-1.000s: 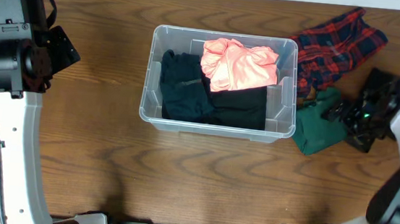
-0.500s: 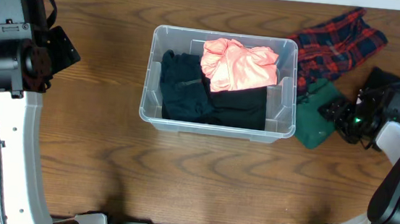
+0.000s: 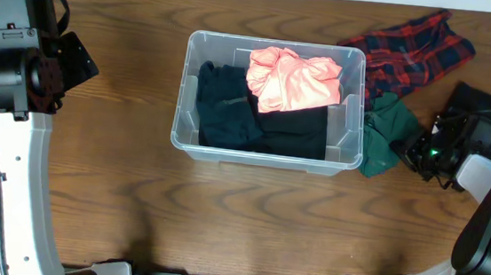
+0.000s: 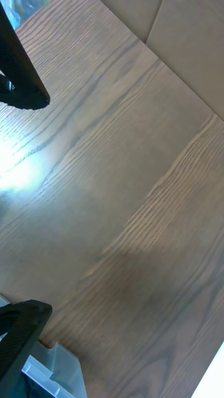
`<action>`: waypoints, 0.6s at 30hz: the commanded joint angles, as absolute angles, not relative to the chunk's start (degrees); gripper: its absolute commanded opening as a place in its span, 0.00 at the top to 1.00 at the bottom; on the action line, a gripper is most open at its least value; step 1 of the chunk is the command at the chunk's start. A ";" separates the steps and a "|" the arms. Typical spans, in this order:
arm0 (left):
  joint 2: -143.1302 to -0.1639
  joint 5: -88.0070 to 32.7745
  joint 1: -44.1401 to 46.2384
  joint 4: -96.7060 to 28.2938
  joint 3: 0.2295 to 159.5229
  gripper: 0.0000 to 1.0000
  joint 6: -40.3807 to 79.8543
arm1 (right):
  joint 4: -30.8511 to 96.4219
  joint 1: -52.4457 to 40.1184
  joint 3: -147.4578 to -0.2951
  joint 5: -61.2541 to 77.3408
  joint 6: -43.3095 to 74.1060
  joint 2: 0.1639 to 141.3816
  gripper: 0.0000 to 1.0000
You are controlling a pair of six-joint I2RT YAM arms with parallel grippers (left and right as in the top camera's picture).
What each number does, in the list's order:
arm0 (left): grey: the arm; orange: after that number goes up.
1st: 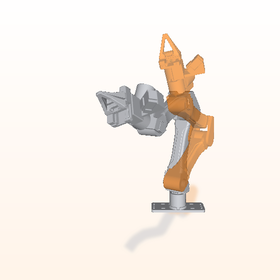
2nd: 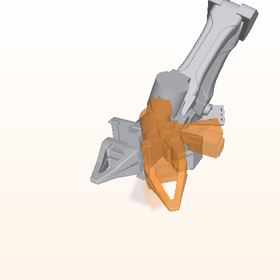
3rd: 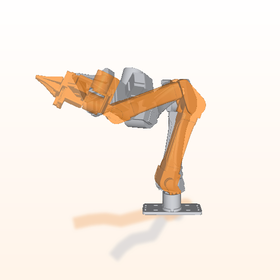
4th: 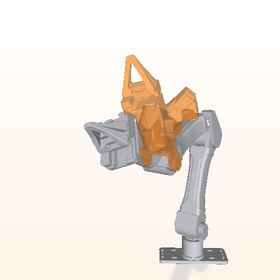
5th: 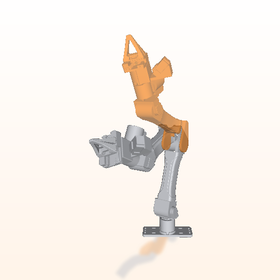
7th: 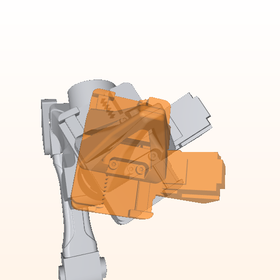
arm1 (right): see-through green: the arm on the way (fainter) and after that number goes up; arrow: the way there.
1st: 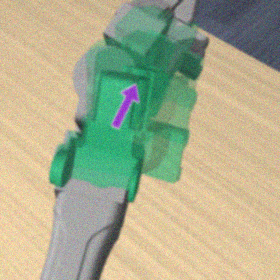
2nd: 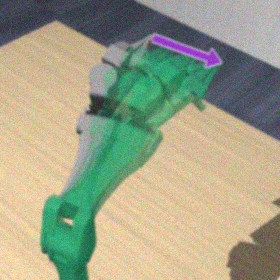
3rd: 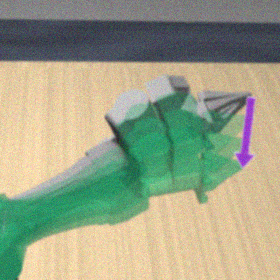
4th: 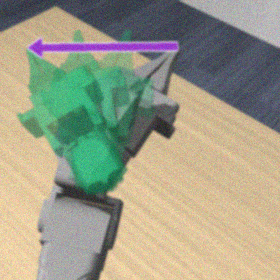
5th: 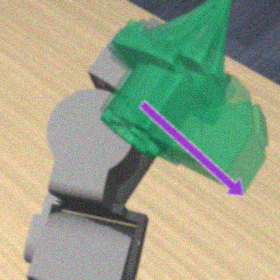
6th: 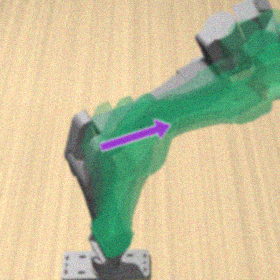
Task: Pack container
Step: 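Reach the right gripper to the green cloth and grasp it, then lift the green cloth with the right gripper and lower it into the bin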
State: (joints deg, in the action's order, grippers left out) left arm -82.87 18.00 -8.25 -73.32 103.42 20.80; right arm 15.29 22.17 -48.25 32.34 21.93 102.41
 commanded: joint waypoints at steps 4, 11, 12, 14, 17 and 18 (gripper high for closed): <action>-82.67 18.72 -8.56 -73.52 103.20 0.02 21.08 | 17.08 21.78 -46.35 33.71 21.65 90.41 0.99; -82.67 18.70 -8.56 -73.52 103.20 0.02 21.08 | 17.61 21.78 -46.46 33.67 22.28 76.95 0.99; -82.67 18.70 -8.56 -73.52 103.20 0.02 21.08 | 17.63 21.78 -46.46 33.69 22.31 75.77 0.99; -82.67 18.70 -8.56 -73.52 103.20 0.02 21.08 | 17.82 21.78 -46.46 33.95 22.76 74.22 0.99; -82.67 18.70 -8.56 -73.49 103.20 0.02 21.08 | 18.00 21.78 -46.54 35.94 22.94 73.17 0.99; -82.67 18.70 -8.56 -73.52 103.20 0.02 21.08 | 18.02 21.78 -46.70 36.60 22.96 73.06 0.99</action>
